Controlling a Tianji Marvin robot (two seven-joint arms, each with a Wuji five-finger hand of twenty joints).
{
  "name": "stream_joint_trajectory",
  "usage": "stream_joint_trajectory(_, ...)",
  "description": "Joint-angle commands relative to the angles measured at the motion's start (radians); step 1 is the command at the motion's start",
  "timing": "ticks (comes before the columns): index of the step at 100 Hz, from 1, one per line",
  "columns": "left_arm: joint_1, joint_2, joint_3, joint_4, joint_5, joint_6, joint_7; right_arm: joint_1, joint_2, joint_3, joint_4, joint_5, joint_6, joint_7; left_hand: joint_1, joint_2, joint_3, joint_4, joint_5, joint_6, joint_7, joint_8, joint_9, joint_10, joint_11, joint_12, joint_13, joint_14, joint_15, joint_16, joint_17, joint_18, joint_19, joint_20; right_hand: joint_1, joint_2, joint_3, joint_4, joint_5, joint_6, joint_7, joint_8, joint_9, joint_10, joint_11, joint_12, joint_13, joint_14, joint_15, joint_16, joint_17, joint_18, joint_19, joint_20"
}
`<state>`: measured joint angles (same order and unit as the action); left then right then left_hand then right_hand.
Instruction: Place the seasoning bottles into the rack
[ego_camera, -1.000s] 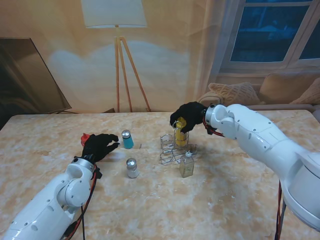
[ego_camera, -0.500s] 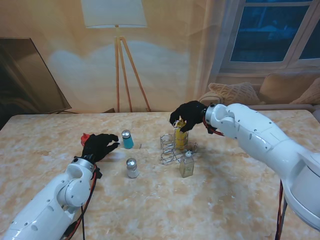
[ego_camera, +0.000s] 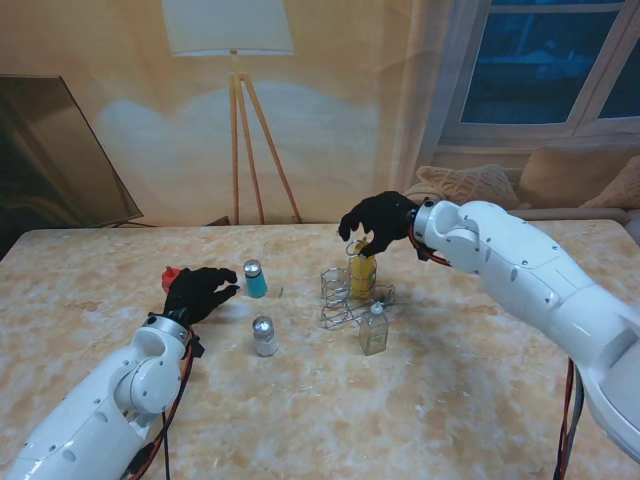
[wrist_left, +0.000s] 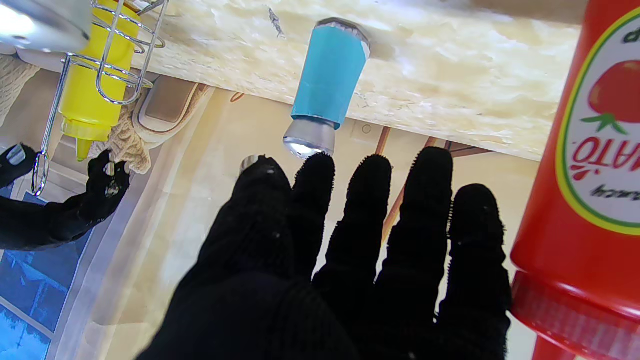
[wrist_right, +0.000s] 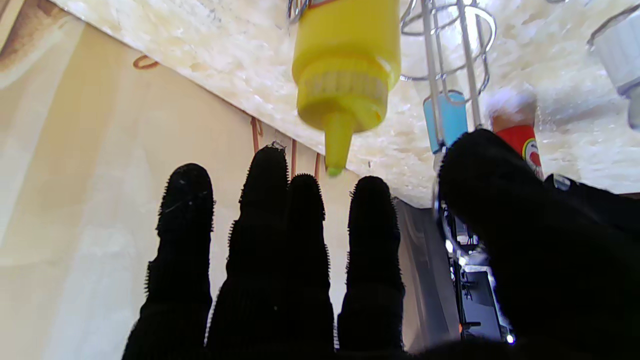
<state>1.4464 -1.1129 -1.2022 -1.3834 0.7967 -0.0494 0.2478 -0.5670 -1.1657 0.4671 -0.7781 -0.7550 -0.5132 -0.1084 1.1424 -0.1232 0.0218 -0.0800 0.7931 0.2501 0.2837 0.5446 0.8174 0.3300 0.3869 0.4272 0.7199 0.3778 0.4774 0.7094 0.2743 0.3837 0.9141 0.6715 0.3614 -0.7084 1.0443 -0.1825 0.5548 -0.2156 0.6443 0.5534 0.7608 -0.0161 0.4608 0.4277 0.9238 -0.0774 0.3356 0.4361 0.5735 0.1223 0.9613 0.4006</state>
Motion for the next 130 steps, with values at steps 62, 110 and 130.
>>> stream_joint_trajectory(62, 0.006, -0.002, -0.007, -0.006, 0.005, -0.003, -0.009, -0.333, 0.132, 0.506, -0.429, -0.219, -0.002, 0.19, 0.038, 0.032, -0.009, 0.028, -0.022, -0.004, 0.009, 0.011, -0.026, -0.002, 0.009, 0.009, -0.012, 0.01, 0.015, 0.023, -0.014, 0.019, 0.008, 0.02, -0.008, 0.03, -0.013, 0.034, 0.016, 0.026, -0.037, 0.003, -0.018, 0.021, -0.031, -0.021, -0.016, 0.005, -0.005, -0.02, -0.026, 0.015, 0.014, -0.025)
stream_joint_trajectory(110, 0.007, -0.002, -0.004, -0.007, 0.005, -0.002, -0.01, -0.502, 0.158, 0.669, -0.583, -0.139, -0.079, 0.377, 0.037, 0.032, -0.007, 0.028, -0.022, -0.004, 0.008, 0.011, -0.026, -0.002, 0.008, 0.009, -0.012, 0.011, 0.015, 0.023, -0.013, 0.019, 0.009, 0.02, 0.003, 0.051, -0.041, 0.038, 0.039, 0.029, -0.048, 0.019, 0.021, -0.01, -0.031, 0.004, 0.02, -0.028, 0.005, 0.001, 0.013, -0.033, 0.003, -0.014)
stream_joint_trajectory(130, 0.004, -0.002, -0.001, -0.005, 0.004, -0.001, -0.013, -0.517, 0.166, 0.656, -0.588, -0.031, -0.099, 0.456, 0.036, 0.033, -0.006, 0.027, -0.022, -0.003, 0.008, 0.011, -0.026, -0.002, 0.008, 0.009, -0.012, 0.012, 0.015, 0.023, -0.015, 0.019, 0.008, 0.019, 0.012, 0.055, -0.054, 0.042, 0.046, 0.037, -0.057, 0.023, 0.025, -0.006, -0.048, 0.004, 0.016, -0.025, -0.007, 0.002, 0.015, -0.04, -0.007, -0.006)
